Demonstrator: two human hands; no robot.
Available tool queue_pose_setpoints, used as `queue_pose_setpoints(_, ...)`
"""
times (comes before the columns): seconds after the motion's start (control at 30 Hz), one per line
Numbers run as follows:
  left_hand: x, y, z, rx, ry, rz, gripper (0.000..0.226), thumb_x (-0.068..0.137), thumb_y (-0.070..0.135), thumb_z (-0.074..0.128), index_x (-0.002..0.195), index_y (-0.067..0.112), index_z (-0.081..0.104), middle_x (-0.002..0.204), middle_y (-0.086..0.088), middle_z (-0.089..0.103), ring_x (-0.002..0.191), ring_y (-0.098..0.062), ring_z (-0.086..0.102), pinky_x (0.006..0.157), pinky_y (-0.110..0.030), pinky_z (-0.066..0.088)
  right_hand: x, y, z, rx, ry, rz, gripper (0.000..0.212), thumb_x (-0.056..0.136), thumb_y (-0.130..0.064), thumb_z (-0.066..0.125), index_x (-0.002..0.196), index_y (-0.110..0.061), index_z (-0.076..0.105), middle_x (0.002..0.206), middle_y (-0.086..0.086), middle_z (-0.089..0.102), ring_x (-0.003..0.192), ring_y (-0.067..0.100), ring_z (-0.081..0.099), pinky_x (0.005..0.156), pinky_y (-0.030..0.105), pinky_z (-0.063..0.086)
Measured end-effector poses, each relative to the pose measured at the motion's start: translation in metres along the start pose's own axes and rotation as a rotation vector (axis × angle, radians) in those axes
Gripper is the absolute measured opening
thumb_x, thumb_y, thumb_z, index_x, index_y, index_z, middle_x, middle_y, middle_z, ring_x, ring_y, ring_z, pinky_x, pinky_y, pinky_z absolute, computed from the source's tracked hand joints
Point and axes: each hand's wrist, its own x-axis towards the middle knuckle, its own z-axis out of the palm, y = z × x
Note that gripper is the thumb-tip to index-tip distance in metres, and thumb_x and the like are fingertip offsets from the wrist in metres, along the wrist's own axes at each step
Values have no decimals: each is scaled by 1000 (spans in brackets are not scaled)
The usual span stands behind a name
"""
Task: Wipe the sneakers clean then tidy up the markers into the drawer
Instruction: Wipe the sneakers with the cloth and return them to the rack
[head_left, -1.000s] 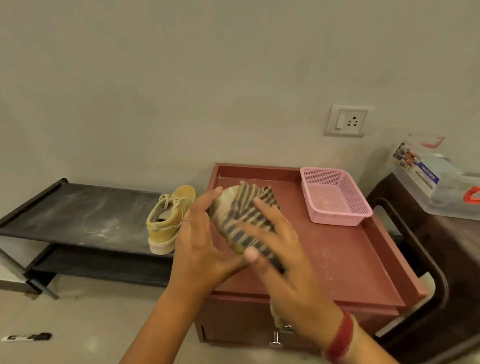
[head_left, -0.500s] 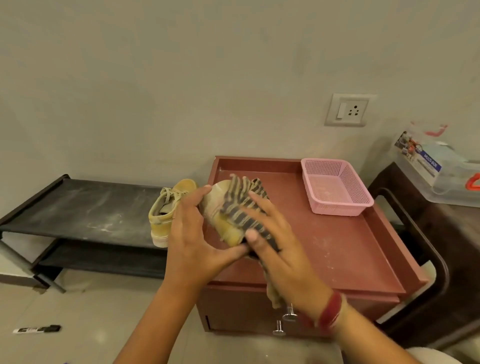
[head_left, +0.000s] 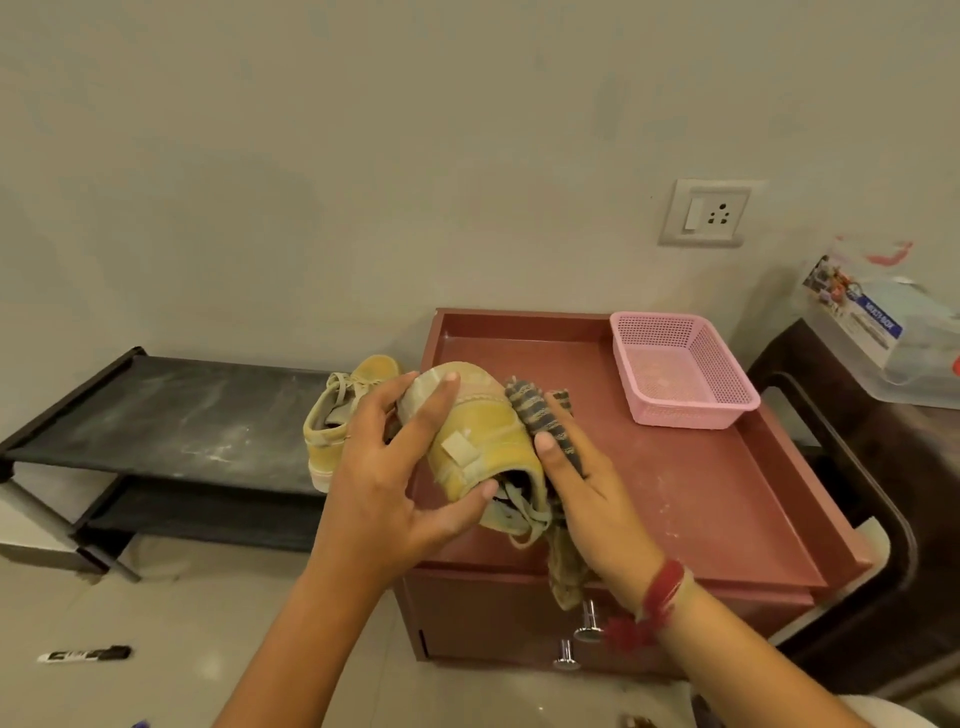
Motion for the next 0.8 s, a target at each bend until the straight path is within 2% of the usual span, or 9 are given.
queue_pose_setpoints(0.07, 1, 2, 0, -26, -3, 29, 74, 76, 59, 60, 138, 22, 45, 131, -4, 38, 124, -11, 36, 102, -24, 37, -5, -8, 5, 10, 11, -9, 49, 87, -60, 46, 132, -40, 48, 144, -11, 43, 137, 9, 34, 112, 47, 30)
queue_pose_setpoints(0.13, 2, 5, 0, -35, 15, 59, 72, 78, 57, 61, 136, 17, 47, 127, -10, 42, 121, -12, 39, 100, -20, 36, -15, -19, 14, -10, -44, -97, 42, 91, -53, 44, 131, -42, 48, 147, -15, 37, 141, 11, 25, 113, 48, 27)
queue_pose_setpoints(0.2, 0, 4, 1, -6, 50, 79, 71, 78, 56, 63, 134, 14, 50, 123, -14, 45, 115, -18, 44, 97, -24, 41, -19, -15, 17, -68, -70, -175, 42, 92, -50, 43, 132, -38, 49, 148, -14, 36, 142, 13, 23, 113, 48, 25)
queue_pose_setpoints(0.27, -1, 2, 0, 42, 87, 48, 70, 80, 59, 60, 131, 12, 52, 121, -17, 47, 112, -24, 48, 93, -31, 47, -12, -7, 12, -12, -19, -50, 56, 88, -59, 46, 136, -30, 47, 146, -7, 42, 138, 14, 32, 112, 48, 29)
queue_pose_setpoints(0.33, -2, -1, 0, 81, 105, -1, 71, 82, 62, 55, 131, 10, 54, 122, -19, 49, 112, -29, 51, 90, -38, 49, -12, -1, 8, -3, -6, 43, 69, 81, -71, 47, 137, -30, 46, 144, -5, 45, 136, 13, 36, 111, 49, 31)
queue_pose_setpoints(0.47, -4, -6, 2, 140, 94, 12, 64, 85, 62, 51, 132, 19, 50, 128, -22, 51, 117, -33, 51, 99, -35, 41, -19, -12, 19, 4, -119, -74, 44, 90, -54, 44, 130, -38, 51, 149, -13, 35, 142, 9, 23, 113, 46, 27)
queue_pose_setpoints(0.63, -3, -3, 7, 119, 155, 11, 67, 81, 65, 57, 124, 14, 58, 130, -21, 53, 116, -33, 53, 98, -41, 44, -2, -17, 8, -61, -19, -36, 48, 89, -54, 44, 130, -29, 53, 141, -10, 47, 136, 12, 36, 111, 48, 30)
queue_pose_setpoints(0.73, -1, 1, 8, 90, 155, 47, 69, 82, 66, 54, 125, 12, 56, 129, -19, 54, 119, -29, 52, 102, -38, 41, -8, -23, 12, -300, -83, -241, 39, 92, -54, 38, 124, -36, 53, 144, -17, 39, 139, 10, 29, 112, 42, 27)
queue_pose_setpoints(0.8, 1, 4, 8, 83, 152, 50, 75, 78, 66, 60, 125, 6, 57, 128, -18, 56, 120, -27, 53, 103, -38, 42, -1, -23, 8, -330, -70, -235, 38, 92, -53, 38, 124, -38, 53, 144, -17, 39, 138, 8, 28, 113, 43, 28)
